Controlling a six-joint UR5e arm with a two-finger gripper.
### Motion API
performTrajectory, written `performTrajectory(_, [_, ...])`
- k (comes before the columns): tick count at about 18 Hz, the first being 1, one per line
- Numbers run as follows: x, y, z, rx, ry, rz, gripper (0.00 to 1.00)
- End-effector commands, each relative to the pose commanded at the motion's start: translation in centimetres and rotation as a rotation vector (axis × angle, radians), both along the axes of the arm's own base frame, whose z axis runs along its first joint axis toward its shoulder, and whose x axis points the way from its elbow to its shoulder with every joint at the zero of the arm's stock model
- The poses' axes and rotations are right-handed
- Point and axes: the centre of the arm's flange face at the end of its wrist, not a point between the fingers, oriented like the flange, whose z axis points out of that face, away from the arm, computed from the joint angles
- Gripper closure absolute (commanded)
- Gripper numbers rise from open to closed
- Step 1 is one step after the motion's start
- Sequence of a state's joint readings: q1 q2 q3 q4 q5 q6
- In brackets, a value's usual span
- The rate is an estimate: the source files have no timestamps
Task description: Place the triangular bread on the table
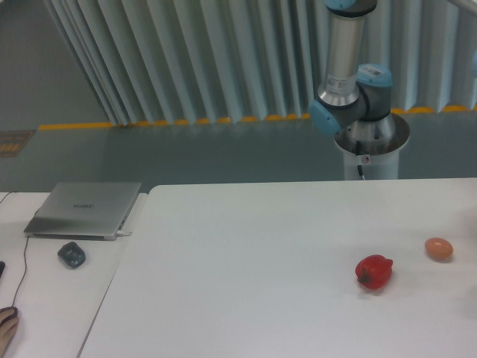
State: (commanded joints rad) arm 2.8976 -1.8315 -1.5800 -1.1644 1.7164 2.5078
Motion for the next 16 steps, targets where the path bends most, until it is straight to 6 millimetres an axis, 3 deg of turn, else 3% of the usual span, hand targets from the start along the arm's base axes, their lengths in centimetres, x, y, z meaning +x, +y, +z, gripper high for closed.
performTrajectory(5, [-1.5, -1.2, -1.4, -0.102, 0.035, -0.072, 0.00])
performTrajectory(16, [-2.2, -2.0, -5.0, -0.199, -0.002, -0.159, 0.00])
